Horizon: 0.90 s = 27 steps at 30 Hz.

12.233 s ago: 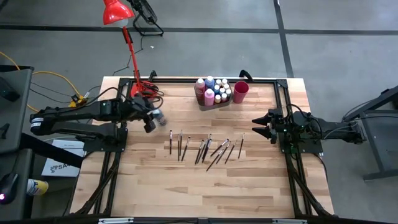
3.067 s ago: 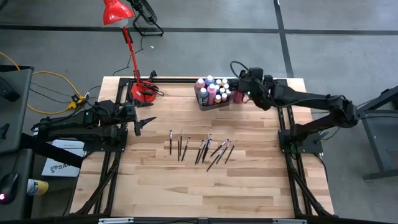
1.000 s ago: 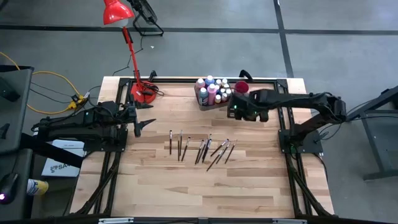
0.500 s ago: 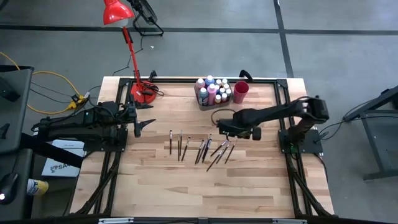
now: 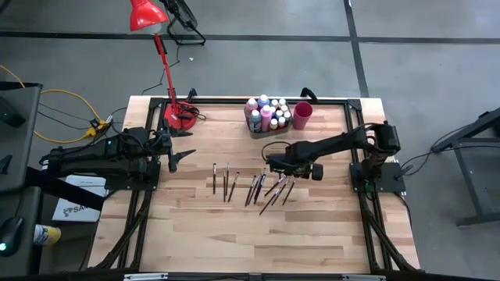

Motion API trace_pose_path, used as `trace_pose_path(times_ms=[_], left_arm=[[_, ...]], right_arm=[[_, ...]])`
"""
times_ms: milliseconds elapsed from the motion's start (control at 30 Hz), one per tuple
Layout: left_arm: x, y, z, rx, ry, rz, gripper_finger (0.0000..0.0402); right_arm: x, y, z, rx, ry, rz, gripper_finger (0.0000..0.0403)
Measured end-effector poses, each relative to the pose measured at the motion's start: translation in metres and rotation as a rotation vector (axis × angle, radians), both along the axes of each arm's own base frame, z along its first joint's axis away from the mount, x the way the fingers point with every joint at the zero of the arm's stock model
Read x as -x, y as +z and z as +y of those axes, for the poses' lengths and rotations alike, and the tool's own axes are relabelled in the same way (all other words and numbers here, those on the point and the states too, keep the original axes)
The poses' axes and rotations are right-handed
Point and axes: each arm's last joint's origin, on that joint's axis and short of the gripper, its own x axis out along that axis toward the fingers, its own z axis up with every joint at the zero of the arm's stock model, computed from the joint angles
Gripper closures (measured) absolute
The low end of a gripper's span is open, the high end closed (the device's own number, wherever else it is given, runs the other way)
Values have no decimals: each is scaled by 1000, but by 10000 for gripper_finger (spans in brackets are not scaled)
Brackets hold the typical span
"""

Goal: Pick & Place Paint Supplies
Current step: Put the black paintbrush into the red cup

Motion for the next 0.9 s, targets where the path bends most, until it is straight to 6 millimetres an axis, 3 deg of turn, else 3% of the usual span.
trace_pose_path(times_ms=[267, 900], left_arm=[[0, -1, 0, -6, -1, 11, 124], [1, -4, 0, -13, -4, 43, 124]], right_arm=[[15, -24, 6, -39, -57, 5, 270], [14, -26, 24, 18, -153, -60, 284]])
